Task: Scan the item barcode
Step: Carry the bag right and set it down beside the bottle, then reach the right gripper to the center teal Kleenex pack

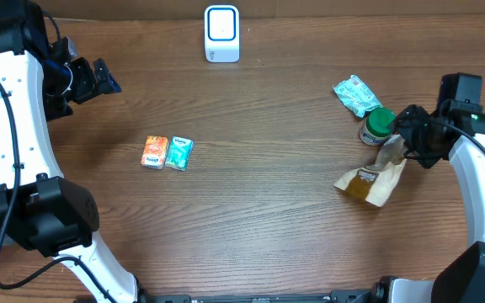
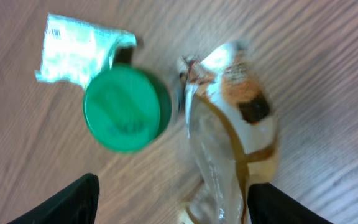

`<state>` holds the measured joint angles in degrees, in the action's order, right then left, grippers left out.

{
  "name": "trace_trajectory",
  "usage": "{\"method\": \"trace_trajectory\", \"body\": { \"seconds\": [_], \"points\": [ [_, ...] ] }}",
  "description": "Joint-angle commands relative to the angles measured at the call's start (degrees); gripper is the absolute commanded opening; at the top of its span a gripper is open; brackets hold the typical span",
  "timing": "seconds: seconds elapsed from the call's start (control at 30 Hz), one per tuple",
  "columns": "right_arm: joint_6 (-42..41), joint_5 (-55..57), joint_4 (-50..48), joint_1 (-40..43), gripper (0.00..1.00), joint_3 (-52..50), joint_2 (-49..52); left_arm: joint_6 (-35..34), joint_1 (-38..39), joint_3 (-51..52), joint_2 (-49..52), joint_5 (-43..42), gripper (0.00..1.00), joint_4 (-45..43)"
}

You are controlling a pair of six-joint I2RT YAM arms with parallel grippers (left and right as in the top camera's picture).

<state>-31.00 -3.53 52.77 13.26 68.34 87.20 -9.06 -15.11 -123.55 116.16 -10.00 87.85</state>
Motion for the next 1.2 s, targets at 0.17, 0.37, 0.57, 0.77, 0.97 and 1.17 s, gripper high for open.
{"method": "trace_trajectory", "body": {
  "seconds": [0.17, 0.37, 0.57, 0.77, 0.97, 1.17],
  "points": [
    [0.9, 0.8, -7.4, 2.4, 0.77, 0.0, 0.0, -0.3, -0.2, -0.8, -0.7, 0.2, 1.0, -0.1],
    [6.5, -8.2, -12.7, 2.4, 0.79, 0.2, 0.0, -0.3, -0.2, -0.8, -0.7, 0.2, 1.0, -0.1],
    [7.5, -12.5, -12.8, 2.4, 0.85, 5.2, 0.0, -0.3, -0.2, -0.8, -0.7, 0.2, 0.99, -0.1],
    [7.5, -20.1, -11.4, 1.4, 0.86, 8.3, 0.0, -0.3, -0.2, -0.8, -0.7, 0.2, 0.99, -0.1],
    [7.3, -25.5, -11.8, -6.6, 0.85, 8.2, 0.7, -0.3, -0.2, -0.8, -0.7, 0.2, 1.0, -0.1],
    [6.4, -24.8, -15.9, -20.1, 0.81, 8.2, 3.6, -0.3, -0.2, -0.8, -0.7, 0.2, 0.99, -0.1]
  ]
}}
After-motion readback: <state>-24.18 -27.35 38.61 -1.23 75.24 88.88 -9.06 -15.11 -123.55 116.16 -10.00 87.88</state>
